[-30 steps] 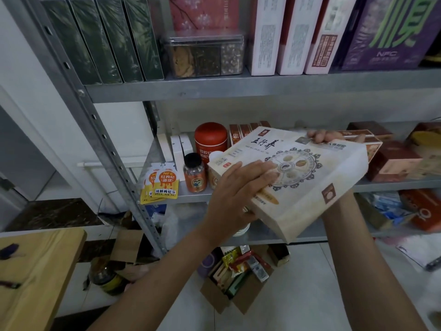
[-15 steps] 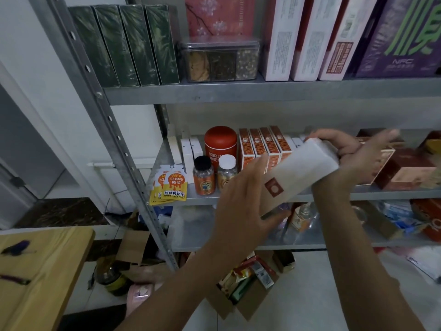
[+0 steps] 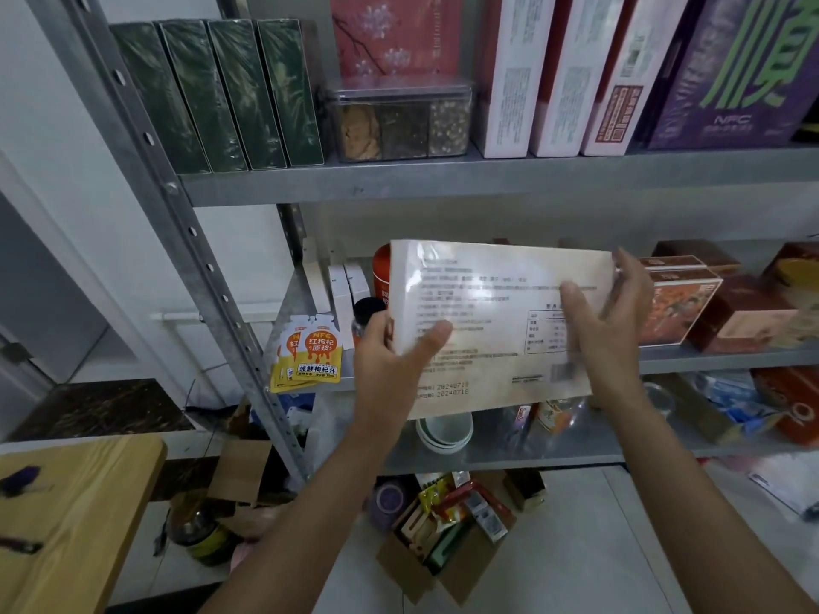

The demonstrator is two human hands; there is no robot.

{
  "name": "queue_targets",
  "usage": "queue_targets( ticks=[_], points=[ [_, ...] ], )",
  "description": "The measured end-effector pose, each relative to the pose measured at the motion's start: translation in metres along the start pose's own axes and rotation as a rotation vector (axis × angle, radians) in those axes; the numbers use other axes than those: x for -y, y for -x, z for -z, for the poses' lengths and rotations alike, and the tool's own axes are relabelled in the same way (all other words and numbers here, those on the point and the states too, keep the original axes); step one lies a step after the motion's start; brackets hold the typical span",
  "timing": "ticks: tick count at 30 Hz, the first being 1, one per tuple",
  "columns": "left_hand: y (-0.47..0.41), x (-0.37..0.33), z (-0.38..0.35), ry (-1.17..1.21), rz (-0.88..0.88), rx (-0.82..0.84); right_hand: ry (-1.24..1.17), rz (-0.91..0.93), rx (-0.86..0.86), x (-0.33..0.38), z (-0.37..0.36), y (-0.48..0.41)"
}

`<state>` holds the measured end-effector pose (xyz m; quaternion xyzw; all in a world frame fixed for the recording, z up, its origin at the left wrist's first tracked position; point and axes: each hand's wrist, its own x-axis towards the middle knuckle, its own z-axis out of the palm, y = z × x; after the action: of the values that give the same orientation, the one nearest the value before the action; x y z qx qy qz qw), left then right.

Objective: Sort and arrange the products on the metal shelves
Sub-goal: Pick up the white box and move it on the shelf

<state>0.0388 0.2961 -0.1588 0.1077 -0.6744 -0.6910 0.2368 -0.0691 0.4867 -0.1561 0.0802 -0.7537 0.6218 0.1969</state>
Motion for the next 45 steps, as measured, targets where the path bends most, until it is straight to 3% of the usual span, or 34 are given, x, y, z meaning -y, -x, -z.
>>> queue_targets(
  ticks=[2, 7, 10, 18, 21, 25, 30, 36, 45],
  points=[
    [-0.002, -0.002, 0.004, 0.065, 0.074, 0.003, -0.144, -0.204, 0.089, -0.012, 0.015, -0.001],
    [-0.005, 0.0, 0.007, 0.122, 0.273, -0.007, -0.549, -0.597, 0.51, -0.04, 0.048, -0.007],
    [-0.006, 0.002, 0.006, 0.124, 0.344, 0.01, -0.586, -0.651, 0.589, -0.049, 0.053, -0.007],
    [-0.019, 0.01, 0.013, 0.085, 0.487, 0.085, -0.607, -0.703, 0.583, -0.047, 0.043, -0.004],
    [-0.021, 0.013, 0.01, -0.086, 0.286, 0.111, -0.611, -0.739, 0.575, -0.045, 0.042, -0.004],
    [-0.02, 0.029, 0.007, -0.899, -0.324, 0.109, -0.64, -0.798, 0.503, -0.041, 0.038, -0.004],
    [-0.009, 0.051, -0.007, -1.396, -1.085, 0.272, -0.704, -0.846, 0.432, -0.032, 0.028, -0.002],
    [-0.007, 0.045, -0.035, -1.321, -1.241, 0.095, -0.727, -0.926, 0.409, -0.019, 0.016, 0.007],
    [-0.018, 0.053, -0.022, -1.097, -1.225, 0.12, -0.648, -0.934, 0.368, -0.004, 0.027, 0.005]
  ],
)
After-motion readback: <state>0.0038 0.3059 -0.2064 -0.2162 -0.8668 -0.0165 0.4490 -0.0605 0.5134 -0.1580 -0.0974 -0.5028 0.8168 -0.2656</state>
